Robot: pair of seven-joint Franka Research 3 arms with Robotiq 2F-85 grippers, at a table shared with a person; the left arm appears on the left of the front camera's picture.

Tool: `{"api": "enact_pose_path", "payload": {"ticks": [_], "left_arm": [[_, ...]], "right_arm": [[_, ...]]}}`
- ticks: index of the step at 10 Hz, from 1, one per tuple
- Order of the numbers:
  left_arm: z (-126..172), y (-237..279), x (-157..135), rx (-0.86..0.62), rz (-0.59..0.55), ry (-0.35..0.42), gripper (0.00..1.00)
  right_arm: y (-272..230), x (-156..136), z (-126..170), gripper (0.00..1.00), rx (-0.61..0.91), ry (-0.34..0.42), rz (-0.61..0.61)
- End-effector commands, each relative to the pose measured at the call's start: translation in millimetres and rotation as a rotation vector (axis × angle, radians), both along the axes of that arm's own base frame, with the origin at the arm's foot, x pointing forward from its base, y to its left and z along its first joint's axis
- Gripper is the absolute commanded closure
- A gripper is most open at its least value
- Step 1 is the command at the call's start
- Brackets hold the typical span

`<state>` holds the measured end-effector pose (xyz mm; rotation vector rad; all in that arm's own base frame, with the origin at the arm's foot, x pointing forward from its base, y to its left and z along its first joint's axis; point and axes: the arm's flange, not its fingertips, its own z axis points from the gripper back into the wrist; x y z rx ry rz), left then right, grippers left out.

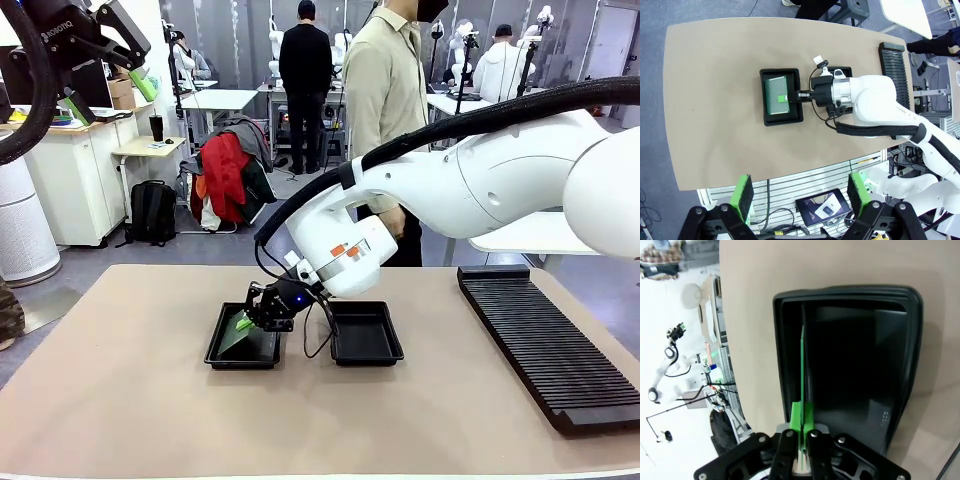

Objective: Inspect and transfer BCBs to ESD trays.
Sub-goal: Pick up the Blank PCB from the PCB Rack and place it in the left ESD tray.

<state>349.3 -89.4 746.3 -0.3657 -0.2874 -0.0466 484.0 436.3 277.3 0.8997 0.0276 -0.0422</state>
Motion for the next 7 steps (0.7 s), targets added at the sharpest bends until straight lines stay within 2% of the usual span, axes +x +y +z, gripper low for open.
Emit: {"api": "enact_pose_path", "payload": {"ticks": [1, 7], "left_arm": [[-0.6, 0.5, 0.0, 0.0, 0.001, 0.002, 0.0], [-0.6, 0.5, 0.0, 0.0, 0.001, 0.002, 0.0]], "right_arm": [[-2.2, 1.0, -2.4, 0.98, 0.014, 0.026, -0.035], [-2.9, 2.8, -1.3, 0.98, 0.002, 0.009, -0.013]]}}
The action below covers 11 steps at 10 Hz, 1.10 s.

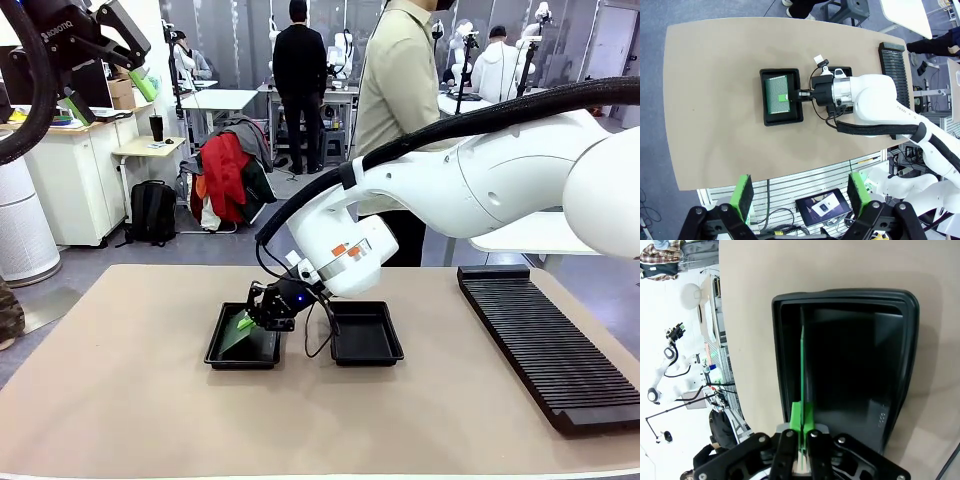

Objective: Inspect and transfer BCBs to ESD trays.
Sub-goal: Pick up the Blank PCB from the PCB Rack and place it in the left ESD tray.

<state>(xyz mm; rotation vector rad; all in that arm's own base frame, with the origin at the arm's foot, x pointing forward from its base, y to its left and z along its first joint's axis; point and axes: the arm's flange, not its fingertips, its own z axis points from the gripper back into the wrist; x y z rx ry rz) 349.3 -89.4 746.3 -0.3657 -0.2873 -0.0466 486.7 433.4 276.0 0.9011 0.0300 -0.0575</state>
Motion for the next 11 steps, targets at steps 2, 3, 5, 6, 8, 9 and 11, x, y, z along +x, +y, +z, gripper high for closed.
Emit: {"api": "enact_pose_path", "payload": {"ticks": [2, 3, 5, 6, 8, 9, 11], "left_arm": [[-1, 1, 0, 0.0, 0.001, 0.002, 0.0], [-1, 1, 0, 0.0, 0.001, 0.002, 0.0], [-1, 1, 0, 0.0, 0.001, 0.002, 0.0], [-1, 1, 0, 0.0, 0.001, 0.002, 0.0], [-1, 1, 0, 0.0, 0.001, 0.002, 0.0], [-1, 1, 0, 0.0, 0.001, 0.002, 0.0], [-1, 1, 0, 0.0, 0.001, 0.002, 0.0]], "right_arm": [[6, -5, 15, 0.82, -0.063, 0.0, 0.022], [7, -6, 25, 0.78, -0.096, -0.005, 0.029], [9, -9, 43, 0.58, -0.181, -0.003, 0.035], [10, -9, 54, 0.42, -0.228, -0.003, 0.038], [14, -10, 80, 0.22, -0.375, -0.013, 0.045], [15, -10, 92, 0.19, -0.454, -0.012, 0.045], [17, -15, 120, 0.0, -0.588, -0.027, 0.057]]}}
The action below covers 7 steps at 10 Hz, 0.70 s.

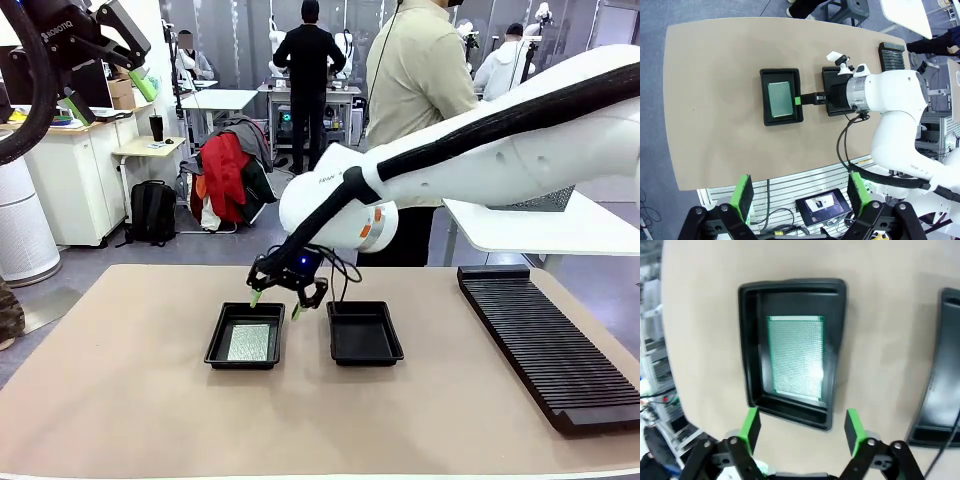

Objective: Inspect and transfer BCBs to ESD trays.
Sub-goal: Pick up the Blank PCB from the PCB Rack and place it in the left ESD tray.

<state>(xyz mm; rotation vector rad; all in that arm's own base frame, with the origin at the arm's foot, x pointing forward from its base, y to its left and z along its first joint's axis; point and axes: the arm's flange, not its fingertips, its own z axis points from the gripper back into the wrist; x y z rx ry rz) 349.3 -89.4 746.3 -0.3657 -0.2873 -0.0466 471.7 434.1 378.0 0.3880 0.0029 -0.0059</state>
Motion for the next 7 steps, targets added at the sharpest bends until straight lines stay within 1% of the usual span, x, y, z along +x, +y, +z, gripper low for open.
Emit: {"api": "enact_pose_path", "payload": {"ticks": [1, 2, 4, 7], "left_arm": [[-1, 1, 0, 0.0, 0.001, 0.002, 0.0], [-1, 1, 0, 0.0, 0.001, 0.002, 0.0], [-1, 1, 0, 0.0, 0.001, 0.002, 0.0], [-1, 1, 0, 0.0, 0.001, 0.002, 0.0]], "right_arm": [[18, -4, 34, 0.0, -0.138, 0.004, 0.017], [19, -5, 44, 0.0, -0.19, 0.012, 0.024], [18, -6, 57, 0.0, -0.24, 0.015, 0.025], [13, -1, 65, 0.0, -0.251, -0.001, 0.026]]}}
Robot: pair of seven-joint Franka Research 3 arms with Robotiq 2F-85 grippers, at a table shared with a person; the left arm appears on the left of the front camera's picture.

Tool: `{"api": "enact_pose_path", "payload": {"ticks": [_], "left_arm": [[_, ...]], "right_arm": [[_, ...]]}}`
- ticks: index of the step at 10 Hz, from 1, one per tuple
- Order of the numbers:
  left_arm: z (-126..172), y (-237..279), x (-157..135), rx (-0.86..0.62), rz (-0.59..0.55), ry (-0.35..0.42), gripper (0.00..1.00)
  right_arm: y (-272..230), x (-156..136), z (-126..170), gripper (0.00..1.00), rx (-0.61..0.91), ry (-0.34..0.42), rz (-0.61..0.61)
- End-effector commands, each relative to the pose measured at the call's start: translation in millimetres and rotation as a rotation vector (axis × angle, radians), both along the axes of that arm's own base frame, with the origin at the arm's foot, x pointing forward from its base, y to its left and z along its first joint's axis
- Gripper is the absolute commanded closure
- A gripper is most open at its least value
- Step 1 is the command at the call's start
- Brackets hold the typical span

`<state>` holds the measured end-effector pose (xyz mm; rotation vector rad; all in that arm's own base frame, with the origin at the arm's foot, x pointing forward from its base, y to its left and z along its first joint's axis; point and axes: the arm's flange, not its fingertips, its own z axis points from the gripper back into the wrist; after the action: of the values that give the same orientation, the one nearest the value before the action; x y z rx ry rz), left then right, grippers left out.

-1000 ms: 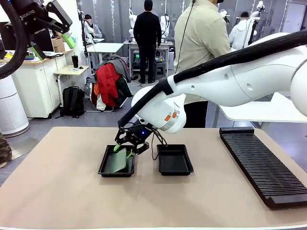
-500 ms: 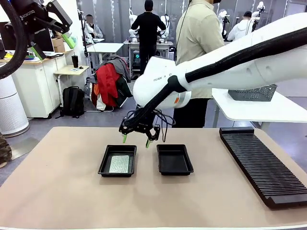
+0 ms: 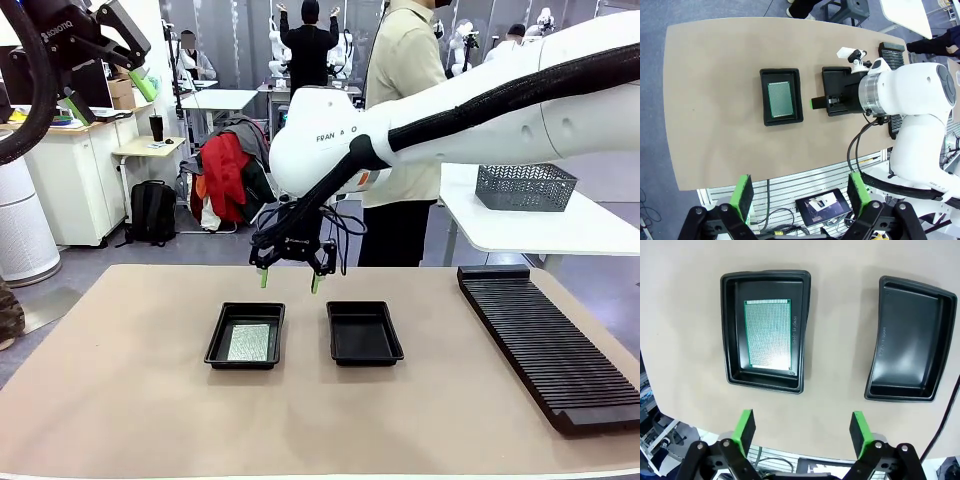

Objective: Inspect and transfer BCBs to ESD trays.
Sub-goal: Pick up the Blank PCB from the PCB Rack and place it in the left ESD tray, then pick up the ESD tray and place it on the left side of the table.

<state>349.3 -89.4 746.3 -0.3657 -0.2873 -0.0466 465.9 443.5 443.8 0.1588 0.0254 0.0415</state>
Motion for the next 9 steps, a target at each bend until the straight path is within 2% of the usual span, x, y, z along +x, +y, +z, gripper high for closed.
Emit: {"api": "enact_pose_path", "payload": {"ticks": [1, 9], "left_arm": [[-0.6, 0.6, 0.0, 0.0, 0.001, 0.002, 0.0], [-0.6, 0.6, 0.0, 0.0, 0.001, 0.002, 0.0]], "right_arm": [[-0.2, -2.2, -1.0, 0.0, 0.001, 0.004, 0.0], [-0.2, -2.2, -1.0, 0.0, 0.001, 0.004, 0.0]]}}
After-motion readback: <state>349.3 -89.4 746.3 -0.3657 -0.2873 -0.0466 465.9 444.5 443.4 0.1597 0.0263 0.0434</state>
